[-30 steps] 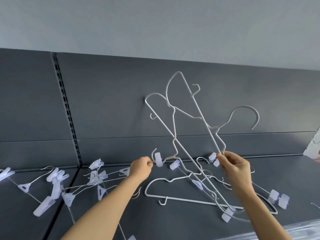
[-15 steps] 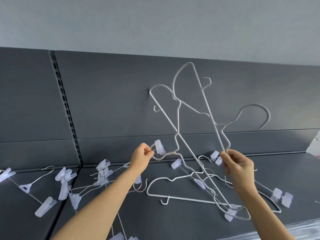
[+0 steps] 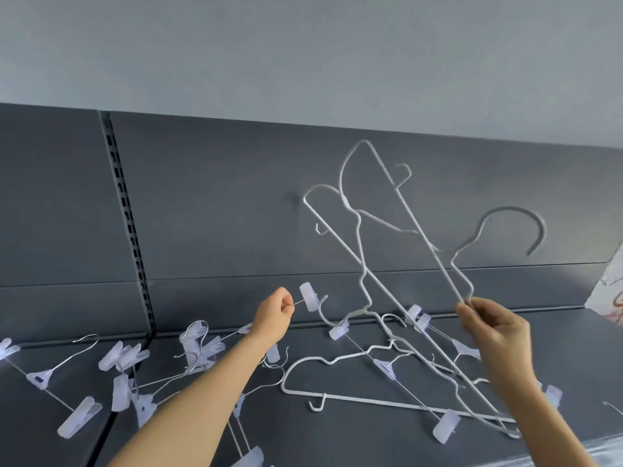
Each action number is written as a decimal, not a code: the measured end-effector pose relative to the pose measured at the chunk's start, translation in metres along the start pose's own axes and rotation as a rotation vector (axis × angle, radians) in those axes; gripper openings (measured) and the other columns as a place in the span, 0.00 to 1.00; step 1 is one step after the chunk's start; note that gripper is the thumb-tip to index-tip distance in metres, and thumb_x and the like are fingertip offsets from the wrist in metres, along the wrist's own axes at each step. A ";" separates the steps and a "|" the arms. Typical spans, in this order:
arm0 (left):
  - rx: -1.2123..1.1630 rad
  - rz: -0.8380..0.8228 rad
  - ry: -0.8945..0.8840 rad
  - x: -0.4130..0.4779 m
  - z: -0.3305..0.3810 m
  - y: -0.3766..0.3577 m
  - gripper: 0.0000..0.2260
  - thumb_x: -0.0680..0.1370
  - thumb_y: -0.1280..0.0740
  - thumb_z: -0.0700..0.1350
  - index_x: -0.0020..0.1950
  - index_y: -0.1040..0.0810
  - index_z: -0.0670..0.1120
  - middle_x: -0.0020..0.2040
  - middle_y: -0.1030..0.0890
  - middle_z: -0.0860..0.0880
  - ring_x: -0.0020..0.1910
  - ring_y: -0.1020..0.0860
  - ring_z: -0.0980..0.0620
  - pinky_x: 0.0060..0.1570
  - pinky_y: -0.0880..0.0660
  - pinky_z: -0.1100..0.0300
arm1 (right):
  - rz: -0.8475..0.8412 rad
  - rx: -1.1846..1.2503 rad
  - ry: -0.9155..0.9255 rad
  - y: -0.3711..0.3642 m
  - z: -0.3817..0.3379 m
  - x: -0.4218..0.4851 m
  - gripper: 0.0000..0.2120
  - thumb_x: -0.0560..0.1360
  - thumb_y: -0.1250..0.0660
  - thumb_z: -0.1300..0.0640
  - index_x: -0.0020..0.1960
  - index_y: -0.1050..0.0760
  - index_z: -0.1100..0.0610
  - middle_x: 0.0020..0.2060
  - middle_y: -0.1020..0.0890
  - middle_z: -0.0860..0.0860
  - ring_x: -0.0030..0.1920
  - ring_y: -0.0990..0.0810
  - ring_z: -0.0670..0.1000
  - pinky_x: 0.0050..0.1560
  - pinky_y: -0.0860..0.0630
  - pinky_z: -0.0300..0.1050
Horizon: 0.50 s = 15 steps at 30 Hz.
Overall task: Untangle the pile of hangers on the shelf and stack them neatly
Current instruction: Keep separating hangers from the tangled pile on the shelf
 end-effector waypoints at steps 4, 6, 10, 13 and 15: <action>0.064 0.025 0.060 0.001 -0.014 -0.006 0.12 0.76 0.42 0.35 0.38 0.32 0.50 0.38 0.25 0.49 0.43 0.27 0.43 0.41 0.30 0.55 | 0.020 -0.009 0.039 0.023 -0.016 0.012 0.13 0.72 0.33 0.67 0.33 0.21 0.52 0.23 0.29 0.46 0.25 0.35 0.42 0.25 0.36 0.29; 0.285 0.041 0.037 0.002 -0.006 -0.005 0.07 0.77 0.41 0.38 0.50 0.26 0.47 0.51 0.21 0.46 0.54 0.26 0.42 0.53 0.30 0.52 | 0.016 -0.012 0.032 0.026 -0.017 0.015 0.12 0.72 0.33 0.66 0.33 0.22 0.54 0.22 0.31 0.46 0.25 0.37 0.43 0.23 0.38 0.31; 0.295 0.205 -0.137 -0.009 0.035 0.001 0.15 0.77 0.39 0.39 0.64 0.30 0.40 0.65 0.28 0.43 0.65 0.32 0.43 0.64 0.37 0.53 | -0.005 0.029 0.019 0.020 -0.018 0.016 0.11 0.73 0.34 0.66 0.32 0.25 0.59 0.22 0.32 0.46 0.25 0.38 0.44 0.24 0.40 0.32; -0.078 0.093 -0.056 -0.021 0.047 -0.011 0.14 0.78 0.40 0.40 0.63 0.30 0.40 0.61 0.26 0.43 0.58 0.28 0.46 0.58 0.32 0.56 | -0.042 0.083 -0.041 0.012 -0.018 0.018 0.16 0.74 0.35 0.64 0.28 0.28 0.57 0.21 0.35 0.46 0.23 0.41 0.45 0.22 0.43 0.34; -0.445 -0.036 0.096 -0.030 0.045 -0.020 0.07 0.79 0.41 0.39 0.54 0.25 0.43 0.51 0.22 0.41 0.46 0.24 0.50 0.48 0.28 0.57 | -0.064 0.136 -0.115 0.006 -0.014 0.021 0.16 0.74 0.36 0.63 0.28 0.29 0.57 0.21 0.35 0.47 0.23 0.42 0.45 0.22 0.44 0.35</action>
Point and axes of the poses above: each hand's wrist, its own x-axis towards the middle knuckle, its own y-axis out of the back of the hand, z = x × y, the point moved 10 cm from there along x, towards the middle knuckle
